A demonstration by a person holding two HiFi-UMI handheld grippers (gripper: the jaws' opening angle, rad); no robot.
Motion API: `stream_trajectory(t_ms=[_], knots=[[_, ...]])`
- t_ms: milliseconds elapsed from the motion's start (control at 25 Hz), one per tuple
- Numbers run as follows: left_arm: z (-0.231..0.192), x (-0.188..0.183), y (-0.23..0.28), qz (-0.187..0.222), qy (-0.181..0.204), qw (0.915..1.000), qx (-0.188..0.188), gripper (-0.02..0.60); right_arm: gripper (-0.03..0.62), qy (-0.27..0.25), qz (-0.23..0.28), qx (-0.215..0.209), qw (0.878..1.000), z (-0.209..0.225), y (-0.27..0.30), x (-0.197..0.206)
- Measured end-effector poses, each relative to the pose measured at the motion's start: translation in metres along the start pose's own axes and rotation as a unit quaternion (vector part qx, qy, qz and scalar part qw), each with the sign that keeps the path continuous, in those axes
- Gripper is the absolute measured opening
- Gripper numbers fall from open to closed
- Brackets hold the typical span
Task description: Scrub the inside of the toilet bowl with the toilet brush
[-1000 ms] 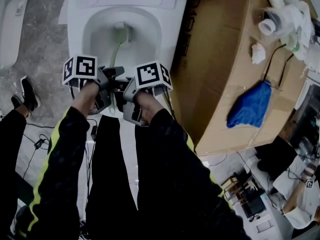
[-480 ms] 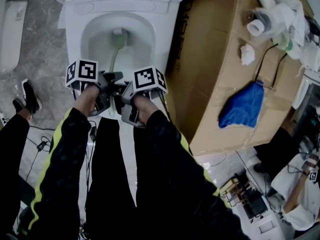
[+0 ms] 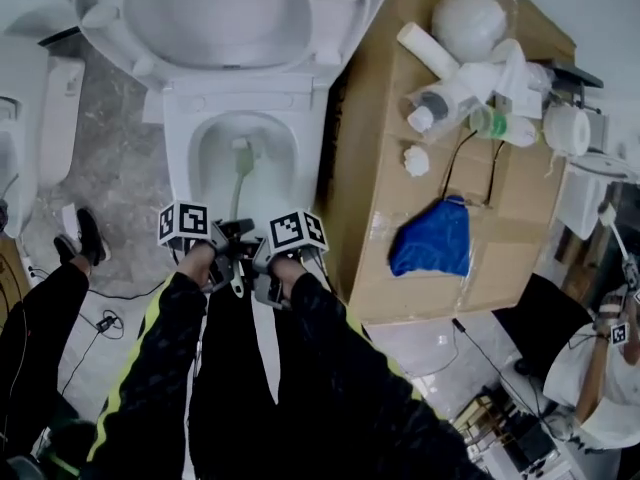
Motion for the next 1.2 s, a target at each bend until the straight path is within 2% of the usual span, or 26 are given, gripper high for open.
stream_trajectory(t_ms=[400, 600, 840, 1040, 1200], knots=[[0.053, 0.058, -0.045, 0.014, 0.002, 0.9995, 0.030, 0.011, 0.057, -0.031, -0.014, 0.013, 0.999, -0.074, -0.036, 0.036], [0.080, 0.091, -0.076, 0.015, 0.013, 0.9992, 0.034, 0.011, 0.057, -0.044, -0.019, 0.005, 0.999, -0.116, -0.050, 0.059], [0.111, 0.122, -0.105, 0.031, 0.018, 0.9978, 0.055, 0.011, 0.057, -0.076, -0.027, -0.001, 0.997, -0.160, -0.068, 0.078], [0.127, 0.158, -0.123, 0.059, 0.015, 0.9945, 0.085, 0.012, 0.057, -0.105, -0.051, 0.006, 0.993, -0.186, -0.088, 0.105], [0.132, 0.185, -0.127, 0.068, 0.031, 0.9939, 0.081, 0.011, 0.057, -0.120, -0.053, 0.002, 0.991, -0.195, -0.103, 0.127]])
Point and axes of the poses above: the fingertips, and each gripper's own axes: y forward along the fingers, z to its right, x out of its underside, the point moved 5 cm from there along -y, backward along the fingers, and after that the axes turned 15 degrees about -y, right-handed, at the moved point
